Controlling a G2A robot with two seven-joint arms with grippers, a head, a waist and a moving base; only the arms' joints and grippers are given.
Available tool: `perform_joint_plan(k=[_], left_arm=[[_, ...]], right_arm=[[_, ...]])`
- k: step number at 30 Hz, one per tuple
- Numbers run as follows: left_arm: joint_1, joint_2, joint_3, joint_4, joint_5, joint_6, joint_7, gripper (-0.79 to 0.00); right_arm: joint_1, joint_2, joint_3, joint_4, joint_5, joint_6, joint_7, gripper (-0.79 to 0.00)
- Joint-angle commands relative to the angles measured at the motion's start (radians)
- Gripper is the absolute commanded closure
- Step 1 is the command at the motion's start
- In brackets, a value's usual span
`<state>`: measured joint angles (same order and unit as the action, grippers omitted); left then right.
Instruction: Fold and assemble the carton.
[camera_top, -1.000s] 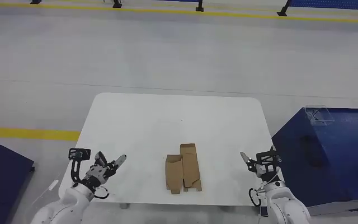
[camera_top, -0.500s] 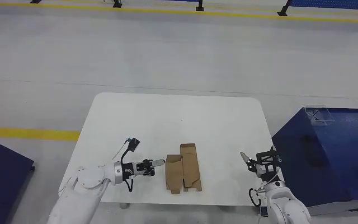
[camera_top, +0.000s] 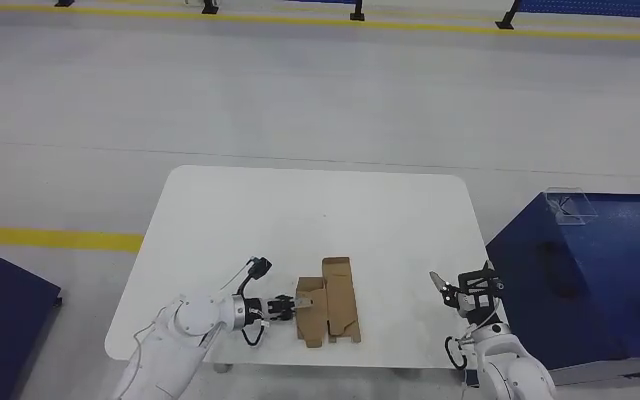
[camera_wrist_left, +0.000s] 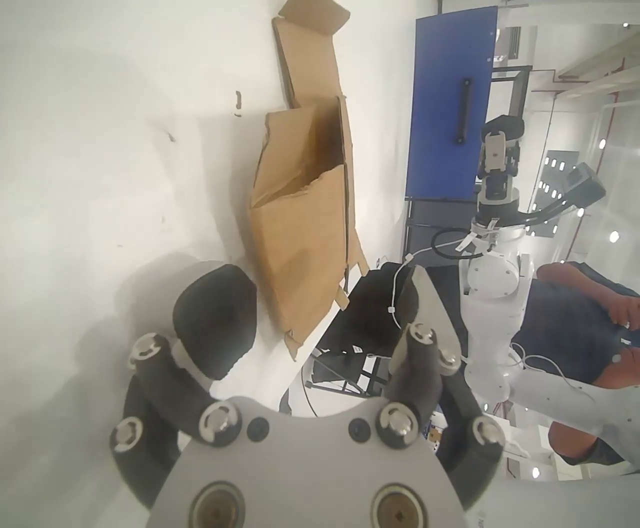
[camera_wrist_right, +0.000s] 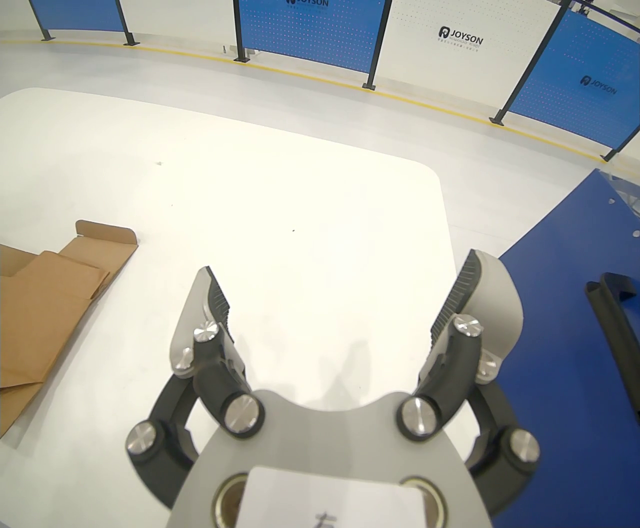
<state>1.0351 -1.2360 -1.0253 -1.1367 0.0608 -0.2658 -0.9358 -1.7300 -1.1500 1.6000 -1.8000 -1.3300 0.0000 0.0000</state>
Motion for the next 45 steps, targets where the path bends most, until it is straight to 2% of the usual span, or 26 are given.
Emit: perform_joint_plan(k=[1, 3, 4, 5, 9, 14, 18, 21, 24, 34, 36, 39, 41, 42, 45], left_arm=[[-0.005, -0.005, 0.019, 0.005, -0.006, -0.005, 0.000, -0.305], [-0.011, -0.010, 0.037, 0.007, -0.015, -0.008, -0.011, -0.197], [-0.014, -0.012, 0.044, 0.009, -0.014, -0.009, -0.007, -0.074], [-0.016, -0.014, 0.051, 0.009, -0.011, -0.010, -0.002, 0.000], [-0.027, -0.019, 0.065, 0.013, -0.024, -0.013, -0.001, 0.000], [-0.024, -0.016, 0.045, 0.007, -0.094, -0.047, -0.034, 0.000], [-0.014, -0.003, -0.010, -0.026, -0.252, -0.048, -0.164, 0.000], [0.026, 0.017, -0.074, -0.106, -0.321, -0.055, -0.228, 0.000], [0.074, 0.038, -0.125, -0.195, -0.317, -0.033, -0.274, 0.000], [0.074, 0.038, -0.125, -0.195, -0.317, -0.033, -0.274, 0.000], [0.074, 0.038, -0.125, -0.195, -0.317, -0.033, -0.274, 0.000], [0.090, 0.037, -0.121, -0.210, -0.323, -0.046, -0.240, 0.000], [0.102, 0.037, -0.118, -0.213, -0.347, -0.075, -0.238, 0.000], [0.107, 0.037, -0.117, -0.214, -0.357, -0.091, -0.239, 0.000], [0.119, 0.037, -0.111, -0.216, -0.379, -0.131, -0.236, 0.000]], right_arm=[[0.000, 0.000, 0.000, 0.000, 0.000, 0.000, 0.000, -0.785], [0.000, 0.000, 0.000, 0.000, 0.000, 0.000, 0.000, -0.785], [0.000, 0.000, 0.000, 0.000, 0.000, 0.000, 0.000, -0.785], [0.000, 0.000, 0.000, 0.000, 0.000, 0.000, 0.000, -0.785], [0.000, 0.000, 0.000, 0.000, 0.000, 0.000, 0.000, -0.785], [0.000, 0.000, 0.000, 0.000, 0.000, 0.000, 0.000, -0.785], [0.000, 0.000, 0.000, 0.000, 0.000, 0.000, 0.000, -0.785], [0.000, 0.000, 0.000, 0.000, 0.000, 0.000, 0.000, -0.785], [0.000, 0.000, 0.000, 0.000, 0.000, 0.000, 0.000, -0.785], [0.003, -0.001, 0.001, -0.005, 0.007, 0.000, -0.006, -0.785], [0.010, -0.007, 0.001, -0.033, 0.176, -0.048, -0.015, -0.785], [0.021, -0.007, 0.050, -0.070, 0.561, -0.220, 0.160, -0.785], [0.053, 0.002, 0.105, -0.043, 0.814, -0.337, 0.329, -0.785], [0.079, 0.006, 0.116, -0.006, 0.949, -0.355, 0.432, -0.785], [0.209, 0.023, 0.101, 0.125, 1.348, -0.308, 0.901, -0.785]])
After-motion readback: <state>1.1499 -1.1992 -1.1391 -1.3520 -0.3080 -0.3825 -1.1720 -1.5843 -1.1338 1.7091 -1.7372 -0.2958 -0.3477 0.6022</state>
